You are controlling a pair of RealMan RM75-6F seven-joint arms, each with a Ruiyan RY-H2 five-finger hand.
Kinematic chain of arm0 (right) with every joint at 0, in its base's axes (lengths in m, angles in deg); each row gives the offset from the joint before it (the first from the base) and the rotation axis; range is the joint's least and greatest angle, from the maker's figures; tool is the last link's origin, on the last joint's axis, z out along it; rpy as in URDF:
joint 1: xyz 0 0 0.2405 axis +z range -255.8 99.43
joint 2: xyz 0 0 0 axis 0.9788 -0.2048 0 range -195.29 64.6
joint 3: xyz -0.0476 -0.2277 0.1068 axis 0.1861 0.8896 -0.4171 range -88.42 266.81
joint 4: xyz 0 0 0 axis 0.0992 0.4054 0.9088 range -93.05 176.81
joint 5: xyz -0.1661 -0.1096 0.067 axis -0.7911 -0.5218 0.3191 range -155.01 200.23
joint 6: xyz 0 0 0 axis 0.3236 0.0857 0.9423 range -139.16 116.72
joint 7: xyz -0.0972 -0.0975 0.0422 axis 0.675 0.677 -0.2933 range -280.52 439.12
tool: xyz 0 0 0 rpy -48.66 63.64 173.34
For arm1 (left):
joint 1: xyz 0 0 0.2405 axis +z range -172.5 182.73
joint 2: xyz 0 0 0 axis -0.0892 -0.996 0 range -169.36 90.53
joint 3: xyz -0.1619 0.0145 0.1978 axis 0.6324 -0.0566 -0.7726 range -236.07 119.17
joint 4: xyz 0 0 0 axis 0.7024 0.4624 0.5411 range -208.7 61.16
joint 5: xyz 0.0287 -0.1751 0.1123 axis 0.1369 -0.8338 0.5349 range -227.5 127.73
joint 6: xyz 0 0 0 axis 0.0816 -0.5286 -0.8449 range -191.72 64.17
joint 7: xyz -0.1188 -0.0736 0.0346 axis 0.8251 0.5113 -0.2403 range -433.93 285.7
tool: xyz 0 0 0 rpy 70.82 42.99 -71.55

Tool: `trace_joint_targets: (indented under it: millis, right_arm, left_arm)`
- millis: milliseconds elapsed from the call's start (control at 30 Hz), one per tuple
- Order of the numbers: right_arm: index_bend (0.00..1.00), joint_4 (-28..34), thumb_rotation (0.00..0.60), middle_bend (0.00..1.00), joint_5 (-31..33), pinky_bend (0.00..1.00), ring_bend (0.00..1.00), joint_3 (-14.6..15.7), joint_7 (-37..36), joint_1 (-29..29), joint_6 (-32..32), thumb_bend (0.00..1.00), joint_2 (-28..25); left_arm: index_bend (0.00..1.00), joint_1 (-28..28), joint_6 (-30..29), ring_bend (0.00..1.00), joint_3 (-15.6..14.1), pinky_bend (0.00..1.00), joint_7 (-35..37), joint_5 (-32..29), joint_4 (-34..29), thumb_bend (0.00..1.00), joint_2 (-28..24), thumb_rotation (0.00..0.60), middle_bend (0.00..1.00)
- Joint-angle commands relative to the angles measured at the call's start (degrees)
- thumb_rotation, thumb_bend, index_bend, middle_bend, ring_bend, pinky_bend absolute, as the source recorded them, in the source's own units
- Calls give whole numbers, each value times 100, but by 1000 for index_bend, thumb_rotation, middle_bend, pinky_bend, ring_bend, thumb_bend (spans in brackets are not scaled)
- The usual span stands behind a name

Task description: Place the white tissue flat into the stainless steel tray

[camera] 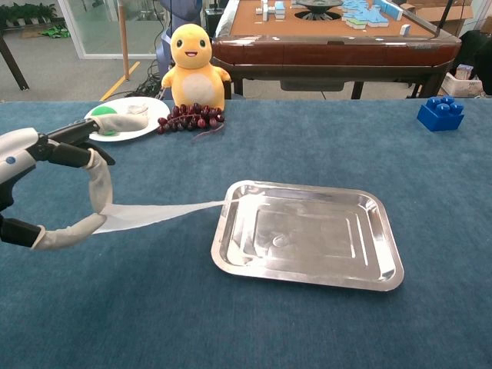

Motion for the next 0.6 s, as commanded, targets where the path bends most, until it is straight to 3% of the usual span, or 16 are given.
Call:
trace_joint_targets:
  millis: [33,600]
  right_arm:
    - [477,0,600,415,2,367,274,-3,-7,-3,-6,461,-4]
    - [477,-7,600,415,44,367,274,-33,-36,-6,-8,461,-13]
  left_arm:
    - [664,21,-135,0,-78,215,-4,153,110,490,80,600,90]
    - [663,-19,-412,0,-175,215,-112,439,1040,489,544,600,91]
